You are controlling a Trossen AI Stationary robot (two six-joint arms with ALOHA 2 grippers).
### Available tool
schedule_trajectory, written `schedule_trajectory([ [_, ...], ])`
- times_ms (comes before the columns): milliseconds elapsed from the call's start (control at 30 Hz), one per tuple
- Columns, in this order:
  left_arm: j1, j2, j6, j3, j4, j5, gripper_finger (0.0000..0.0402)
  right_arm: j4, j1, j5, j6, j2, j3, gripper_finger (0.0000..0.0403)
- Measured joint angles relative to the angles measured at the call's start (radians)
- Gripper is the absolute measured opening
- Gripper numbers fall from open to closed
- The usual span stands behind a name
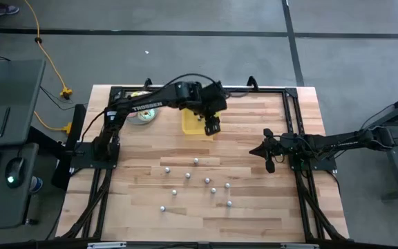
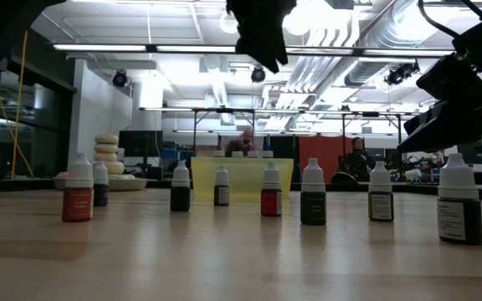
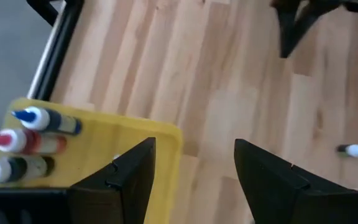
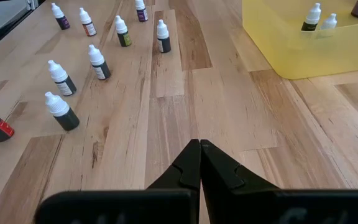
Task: Pick & Place food coloring
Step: Put the bottom small red food coloring bottle into the yellow bin
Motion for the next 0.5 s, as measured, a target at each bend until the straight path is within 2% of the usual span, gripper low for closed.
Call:
schedule_trajectory([
  [500, -0.154, -0.002, -0.499, 0.016, -0.04, -0.023, 0.0211, 0.0, 0.0, 0.0, 0.0, 0.0, 0.0, 0.0],
])
